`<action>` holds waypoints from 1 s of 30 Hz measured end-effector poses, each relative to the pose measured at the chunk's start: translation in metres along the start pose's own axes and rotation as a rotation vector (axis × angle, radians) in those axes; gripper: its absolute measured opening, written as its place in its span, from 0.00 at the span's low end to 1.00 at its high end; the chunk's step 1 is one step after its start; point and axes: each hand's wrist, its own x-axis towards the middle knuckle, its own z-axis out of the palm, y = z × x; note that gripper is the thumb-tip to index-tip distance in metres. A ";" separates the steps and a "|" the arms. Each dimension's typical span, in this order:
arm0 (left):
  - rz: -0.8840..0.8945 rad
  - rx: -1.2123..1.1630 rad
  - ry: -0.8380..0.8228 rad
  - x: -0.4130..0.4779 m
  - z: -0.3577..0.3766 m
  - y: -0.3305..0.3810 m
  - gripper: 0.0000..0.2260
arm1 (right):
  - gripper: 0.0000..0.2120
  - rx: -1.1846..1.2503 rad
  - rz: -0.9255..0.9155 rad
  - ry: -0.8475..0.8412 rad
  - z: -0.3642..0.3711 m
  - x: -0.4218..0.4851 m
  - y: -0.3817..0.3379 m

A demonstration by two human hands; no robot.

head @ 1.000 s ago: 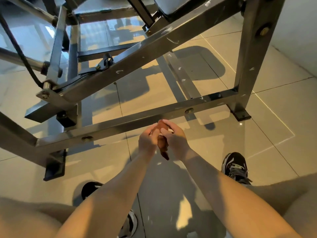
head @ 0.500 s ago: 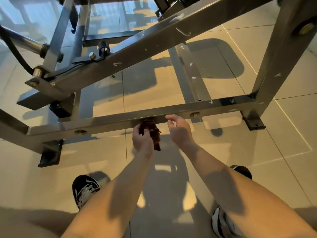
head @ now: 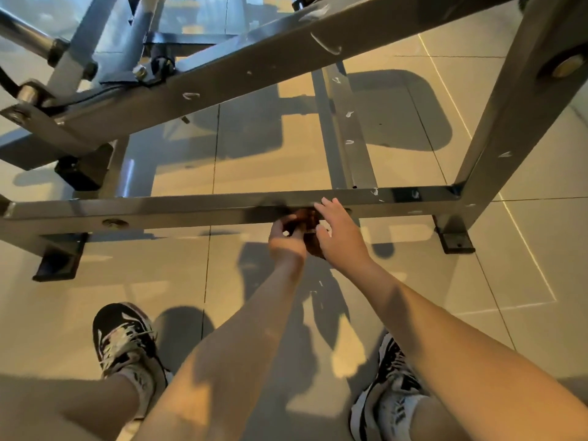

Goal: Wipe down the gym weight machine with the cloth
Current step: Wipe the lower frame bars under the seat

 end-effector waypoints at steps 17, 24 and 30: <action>0.056 0.026 0.080 -0.013 0.042 -0.007 0.11 | 0.23 0.069 -0.062 -0.098 -0.018 0.006 0.024; 0.018 -0.145 0.381 -0.004 0.003 -0.008 0.11 | 0.24 0.065 -0.057 -0.110 -0.027 0.006 0.035; 0.047 -0.089 0.220 -0.021 0.042 0.001 0.10 | 0.24 0.119 -0.069 -0.106 -0.027 0.007 0.038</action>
